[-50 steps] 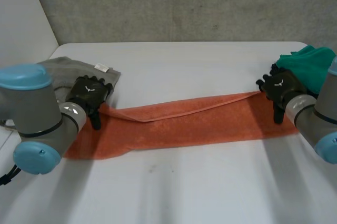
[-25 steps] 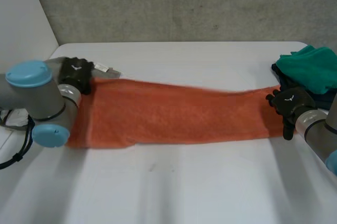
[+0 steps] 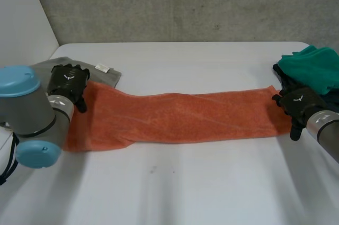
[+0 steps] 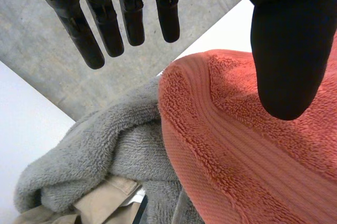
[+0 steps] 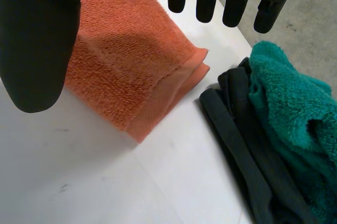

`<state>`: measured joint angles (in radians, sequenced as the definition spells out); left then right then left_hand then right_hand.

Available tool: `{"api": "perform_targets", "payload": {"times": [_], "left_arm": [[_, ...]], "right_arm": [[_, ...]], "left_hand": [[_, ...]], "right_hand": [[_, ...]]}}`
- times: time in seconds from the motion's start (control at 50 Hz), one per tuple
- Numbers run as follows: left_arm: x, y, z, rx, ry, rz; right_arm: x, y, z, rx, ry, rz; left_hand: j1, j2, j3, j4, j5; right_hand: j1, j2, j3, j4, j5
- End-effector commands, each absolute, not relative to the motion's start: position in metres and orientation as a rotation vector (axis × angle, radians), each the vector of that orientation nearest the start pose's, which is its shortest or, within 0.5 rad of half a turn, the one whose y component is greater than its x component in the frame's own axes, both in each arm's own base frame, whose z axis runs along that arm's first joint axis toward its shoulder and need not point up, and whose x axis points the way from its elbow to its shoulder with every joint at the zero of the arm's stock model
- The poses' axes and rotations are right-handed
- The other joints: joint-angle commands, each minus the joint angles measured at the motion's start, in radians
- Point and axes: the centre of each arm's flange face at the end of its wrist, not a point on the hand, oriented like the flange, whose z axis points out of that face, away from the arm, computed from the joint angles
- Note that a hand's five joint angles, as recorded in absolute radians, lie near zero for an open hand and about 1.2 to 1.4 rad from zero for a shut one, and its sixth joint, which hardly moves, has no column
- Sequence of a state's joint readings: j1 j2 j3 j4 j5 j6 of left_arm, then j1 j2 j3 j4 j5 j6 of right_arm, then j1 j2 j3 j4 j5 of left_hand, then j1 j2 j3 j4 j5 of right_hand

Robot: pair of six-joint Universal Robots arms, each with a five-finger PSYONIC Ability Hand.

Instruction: Fold the laundry.

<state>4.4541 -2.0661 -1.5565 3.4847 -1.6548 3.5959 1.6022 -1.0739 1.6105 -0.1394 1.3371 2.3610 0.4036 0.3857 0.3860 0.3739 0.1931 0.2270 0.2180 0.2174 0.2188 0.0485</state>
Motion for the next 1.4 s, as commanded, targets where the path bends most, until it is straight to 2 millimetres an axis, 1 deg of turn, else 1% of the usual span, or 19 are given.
{"api": "perform_targets", "payload": {"times": [0.02,0.22,0.28,0.3,0.44,0.54,0.68,0.74,0.76,0.9,0.92,0.98,1.02,1.08,1.16,1.3,1.32,1.38,1.4], "left_arm": [[-0.215,-0.326,0.182,0.709,2.117,-1.955],[-0.217,-0.318,0.184,0.729,2.124,-1.965],[-0.220,-0.315,0.184,0.742,2.124,-1.971],[-0.221,-0.315,0.185,0.745,2.123,-1.974],[-0.220,-0.310,0.196,0.737,2.098,-2.003],[-0.218,-0.304,0.202,0.732,2.088,-2.015],[-0.213,-0.301,0.200,0.725,2.096,-2.000],[-0.213,-0.300,0.200,0.724,2.098,-1.998],[-0.213,-0.299,0.201,0.724,2.098,-1.998],[-0.213,-0.295,0.208,0.718,2.083,-2.017],[-0.213,-0.295,0.210,0.715,2.077,-2.024],[-0.213,-0.292,0.214,0.713,2.066,-2.036],[-0.213,-0.290,0.216,0.715,2.062,-2.043],[-0.213,-0.288,0.216,0.715,2.063,-2.041],[-0.213,-0.285,0.213,0.723,2.072,-2.033],[-0.221,-0.279,0.209,0.761,2.084,-2.036],[-0.223,-0.278,0.210,0.768,2.083,-2.041],[-0.229,-0.274,0.210,0.794,2.081,-2.056],[-0.231,-0.273,0.211,0.800,2.077,-2.064]], "right_arm": [[0.155,-0.353,0.142,-1.294,2.441,-1.864],[0.150,-0.368,0.119,-1.284,2.447,-1.817],[0.143,-0.373,0.118,-1.267,2.468,-1.812],[0.140,-0.375,0.118,-1.263,2.480,-1.814],[0.089,-0.383,0.129,-1.149,2.619,-1.864],[0.025,-0.388,0.162,-1.178,2.772,-2.011],[0.010,-0.393,0.173,-1.475,2.840,-2.054],[0.032,-0.392,0.180,-1.517,2.759,-2.097],[0.062,-0.389,0.190,-1.556,2.639,-2.160],[0.178,-0.356,0.231,-1.536,2.098,-2.394],[0.210,-0.341,0.234,-1.551,1.947,-2.406],[0.260,-0.311,0.237,-1.593,1.710,-2.402],[0.304,-0.275,0.233,-1.650,1.487,-2.361],[0.351,-0.234,0.206,-1.723,1.295,-2.234],[0.387,-0.196,0.167,-1.788,1.162,-2.087],[0.402,-0.167,0.115,-1.881,1.173,-1.917],[0.401,-0.167,0.116,-1.877,1.177,-1.918],[0.395,-0.169,0.127,-1.831,1.224,-1.929],[0.392,-0.170,0.132,-1.802,1.251,-1.934]], "left_hand": [[-0.020,-0.002,-0.002,0.010,0.016],[-0.020,-0.002,-0.002,0.010,0.016],[-0.017,0.001,0.001,0.013,0.019],[-0.017,0.001,0.001,0.013,0.019],[-0.017,0.001,0.001,0.013,0.019],[-0.020,-0.002,-0.002,0.010,0.016],[-0.046,-0.028,-0.029,-0.017,-0.010],[-0.046,-0.028,-0.029,-0.017,-0.010],[-0.049,-0.031,-0.032,-0.019,-0.013],[-0.049,-0.031,-0.032,-0.019,-0.013],[-0.049,-0.031,-0.032,-0.019,-0.013],[-0.049,-0.031,-0.032,-0.019,-0.013],[-0.052,-0.034,-0.034,-0.022,-0.016],[-0.055,-0.037,-0.037,-0.025,-0.019],[-0.058,-0.040,-0.040,-0.028,-0.022],[-0.058,-0.040,-0.040,-0.028,-0.022],[-0.058,-0.040,-0.040,-0.028,-0.022],[-0.058,-0.040,-0.040,-0.028,-0.022],[-0.061,-0.043,-0.043,-0.031,-0.025]], "right_hand": [[-0.022,-0.013,-0.012,-0.014,-0.018],[0.301,0.309,0.310,0.309,0.304],[1.129,1.138,1.139,1.137,1.133],[1.169,1.178,1.178,1.177,1.173],[1.169,1.178,1.179,1.178,1.173],[1.169,1.178,1.179,1.178,1.173],[1.169,1.178,1.179,1.178,1.173],[1.169,1.178,1.179,1.178,1.173],[1.169,1.178,1.179,1.178,1.173],[1.169,1.178,1.179,1.178,1.173],[1.169,1.178,1.179,1.178,1.173],[1.169,1.178,1.179,1.178,1.173],[1.169,1.178,1.179,1.178,1.173],[1.169,1.178,1.179,1.178,1.173],[1.169,1.178,1.179,1.178,1.173],[1.169,1.178,1.179,1.178,1.173],[1.069,1.078,1.078,1.077,1.073],[0.228,0.237,0.238,0.237,0.232],[0.126,0.135,0.136,0.134,0.130]]}}
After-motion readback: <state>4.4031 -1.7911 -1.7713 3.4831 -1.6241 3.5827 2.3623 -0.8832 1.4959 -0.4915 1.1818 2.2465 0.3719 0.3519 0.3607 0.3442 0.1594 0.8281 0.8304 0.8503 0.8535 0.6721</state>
